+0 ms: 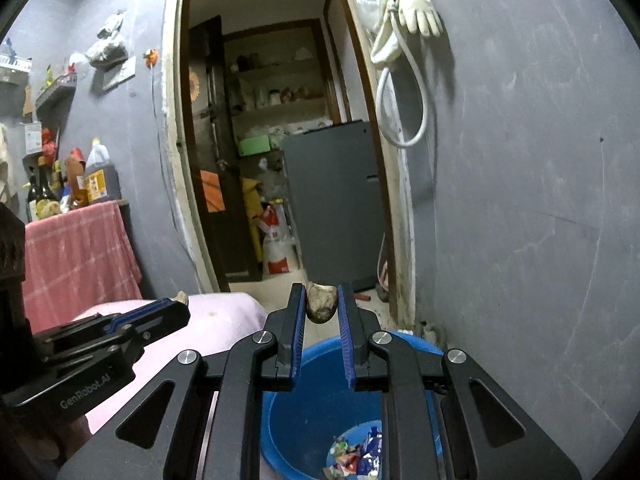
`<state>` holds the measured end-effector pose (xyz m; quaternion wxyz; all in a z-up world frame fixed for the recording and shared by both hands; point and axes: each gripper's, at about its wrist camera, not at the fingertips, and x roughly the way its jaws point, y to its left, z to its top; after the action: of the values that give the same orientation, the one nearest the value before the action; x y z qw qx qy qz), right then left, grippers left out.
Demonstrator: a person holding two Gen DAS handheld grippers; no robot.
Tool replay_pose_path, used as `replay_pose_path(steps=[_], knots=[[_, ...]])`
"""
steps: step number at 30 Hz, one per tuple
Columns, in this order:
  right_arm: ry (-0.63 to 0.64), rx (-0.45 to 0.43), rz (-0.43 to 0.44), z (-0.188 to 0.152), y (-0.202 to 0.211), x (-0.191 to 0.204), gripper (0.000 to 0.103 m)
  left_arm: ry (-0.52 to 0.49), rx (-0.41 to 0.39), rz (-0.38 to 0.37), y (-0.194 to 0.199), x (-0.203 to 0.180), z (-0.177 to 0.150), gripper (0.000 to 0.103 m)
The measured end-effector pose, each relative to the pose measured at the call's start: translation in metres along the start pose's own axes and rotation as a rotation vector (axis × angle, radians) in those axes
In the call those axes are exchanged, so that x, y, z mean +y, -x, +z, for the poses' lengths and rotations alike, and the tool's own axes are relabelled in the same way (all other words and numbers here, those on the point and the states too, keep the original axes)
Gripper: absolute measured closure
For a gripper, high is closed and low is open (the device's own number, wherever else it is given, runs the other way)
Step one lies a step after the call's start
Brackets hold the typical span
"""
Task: Collect trash
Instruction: 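Carry both potato pieces to the blue bucket and open both tools, then move both tools back over the remaining trash on the table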
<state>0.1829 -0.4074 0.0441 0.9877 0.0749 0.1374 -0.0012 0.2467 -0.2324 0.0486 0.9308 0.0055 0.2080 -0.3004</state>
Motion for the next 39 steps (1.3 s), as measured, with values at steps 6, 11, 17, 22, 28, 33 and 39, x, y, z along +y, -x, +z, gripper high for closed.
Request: replay_pose_path(steps=[6, 11, 17, 22, 28, 33, 39], knots=[[-0.039, 0.094, -0.01, -0.011, -0.018, -0.012, 0.089, 0.046, 0.116, -0.04, -0.025, 0.005, -0.01, 0.092], [-0.067, 0.158, -0.015, -0.018, -0.027, -0.019, 0.089, 0.08, 0.187, -0.059, -0.044, 0.009, -0.018, 0.092], [-0.088, 0.204, -0.022, -0.023, -0.034, -0.023, 0.088, 0.09, 0.284, -0.067, -0.066, 0.008, -0.023, 0.092], [-0.09, 0.228, -0.026, -0.025, -0.039, -0.025, 0.088, 0.1, 0.31, -0.064, -0.075, 0.008, -0.028, 0.092], [-0.101, 0.251, -0.032, -0.026, -0.042, -0.026, 0.088, 0.124, 0.313, -0.06, -0.077, 0.011, -0.029, 0.092], [-0.106, 0.267, -0.037, -0.028, -0.046, -0.027, 0.086, 0.132, 0.318, -0.05, -0.08, 0.012, -0.027, 0.091], [-0.113, 0.278, -0.044, -0.03, -0.048, -0.029, 0.075, 0.163, 0.317, -0.041, -0.078, 0.018, -0.027, 0.076]])
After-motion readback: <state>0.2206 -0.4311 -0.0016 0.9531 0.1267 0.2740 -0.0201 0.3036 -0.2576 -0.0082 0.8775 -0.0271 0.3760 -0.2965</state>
